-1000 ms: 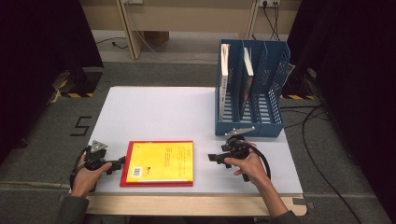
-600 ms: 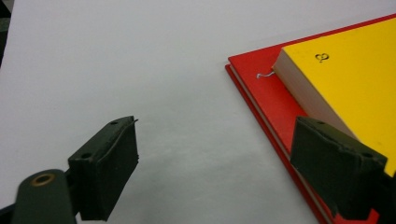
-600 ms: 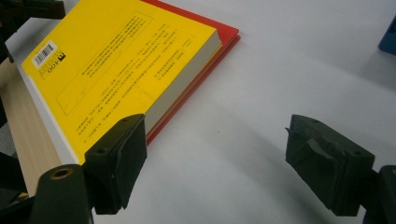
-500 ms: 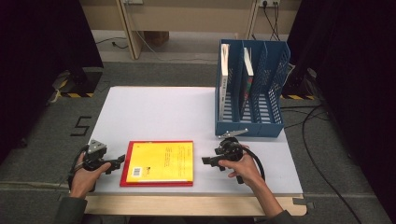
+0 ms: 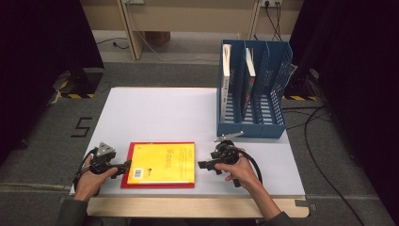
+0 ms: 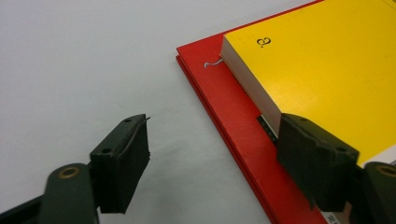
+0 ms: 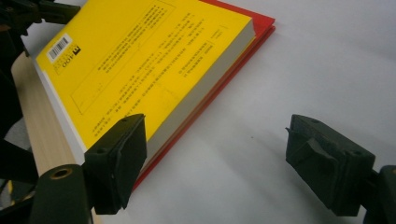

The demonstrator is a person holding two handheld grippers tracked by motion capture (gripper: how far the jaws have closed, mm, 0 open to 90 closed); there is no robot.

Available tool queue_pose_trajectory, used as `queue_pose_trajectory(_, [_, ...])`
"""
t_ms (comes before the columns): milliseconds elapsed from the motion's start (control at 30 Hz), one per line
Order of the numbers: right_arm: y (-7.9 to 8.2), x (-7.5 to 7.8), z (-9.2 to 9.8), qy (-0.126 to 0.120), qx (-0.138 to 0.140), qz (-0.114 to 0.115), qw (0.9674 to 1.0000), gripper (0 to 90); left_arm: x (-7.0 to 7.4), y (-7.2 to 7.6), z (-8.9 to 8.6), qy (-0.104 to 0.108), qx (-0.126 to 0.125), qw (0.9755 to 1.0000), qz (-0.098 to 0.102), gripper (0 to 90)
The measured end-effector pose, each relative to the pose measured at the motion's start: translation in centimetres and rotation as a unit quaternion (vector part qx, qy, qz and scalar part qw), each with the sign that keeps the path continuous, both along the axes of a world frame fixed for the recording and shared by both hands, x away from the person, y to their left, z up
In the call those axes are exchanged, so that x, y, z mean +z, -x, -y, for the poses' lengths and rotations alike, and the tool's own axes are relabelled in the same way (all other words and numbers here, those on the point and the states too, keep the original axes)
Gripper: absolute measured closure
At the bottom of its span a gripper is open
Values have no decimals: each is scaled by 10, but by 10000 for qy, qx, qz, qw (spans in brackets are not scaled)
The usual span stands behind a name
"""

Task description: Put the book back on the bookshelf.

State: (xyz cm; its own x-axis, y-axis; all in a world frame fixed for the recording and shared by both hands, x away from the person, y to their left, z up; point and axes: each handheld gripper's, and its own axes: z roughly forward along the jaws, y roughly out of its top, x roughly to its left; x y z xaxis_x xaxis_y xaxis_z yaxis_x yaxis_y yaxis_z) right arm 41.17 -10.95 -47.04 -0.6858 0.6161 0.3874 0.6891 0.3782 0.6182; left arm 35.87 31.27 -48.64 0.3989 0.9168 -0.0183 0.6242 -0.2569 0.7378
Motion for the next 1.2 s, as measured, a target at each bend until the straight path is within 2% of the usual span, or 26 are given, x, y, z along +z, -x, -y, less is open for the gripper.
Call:
queue_pose_trajectory(133, [0, -4, -6, -106, 54, -128, 9998, 217, 1, 2, 3, -77, -36, 10000, 34, 335])
queue_pose_trajectory(233, [0, -5, -10, -89, 72, -152, 9998, 217, 1, 1, 7, 84, -152, 9998, -37, 365])
queue_pose_trajectory(267, [1, -6, -11, -89, 106, -146, 9998, 217, 0, 1, 11, 110, -198, 9997, -48, 356])
queue_pose_trajectory(367, [1, -7, -14, -139, 143, -218, 9996, 218, 1, 1, 20, -32, -350, 9994, -38, 269])
queue_pose_trajectory(433, [0, -9, -14, -136, 146, -236, 9995, 218, 1, 1, 24, -50, -394, 9992, -25, 247])
queue_pose_trajectory(767, [-1, -15, -17, -269, 139, -421, 9987, 229, -2, 0, 23, 60, -317, 9995, -76, 208])
queue_pose_trajectory(800, [-1, -16, -19, -297, 149, -467, 9984, 200, -2, 0, 23, 71, -316, 9994, -83, 208])
queue_pose_trajectory(1000, [0, -15, -22, -268, 37, -496, 9984, 198, -3, -1, 21, 217, -292, 9992, -175, 217])
queue_pose_trajectory(1133, [2, -15, -23, -407, -250, -602, 9970, 195, -2, -1, 22, 231, -335, 9989, -218, 238])
queue_pose_trajectory(1200, [3, -15, -22, -592, -395, -658, 9953, 202, -2, 0, 22, 260, -384, 9987, -207, 282])
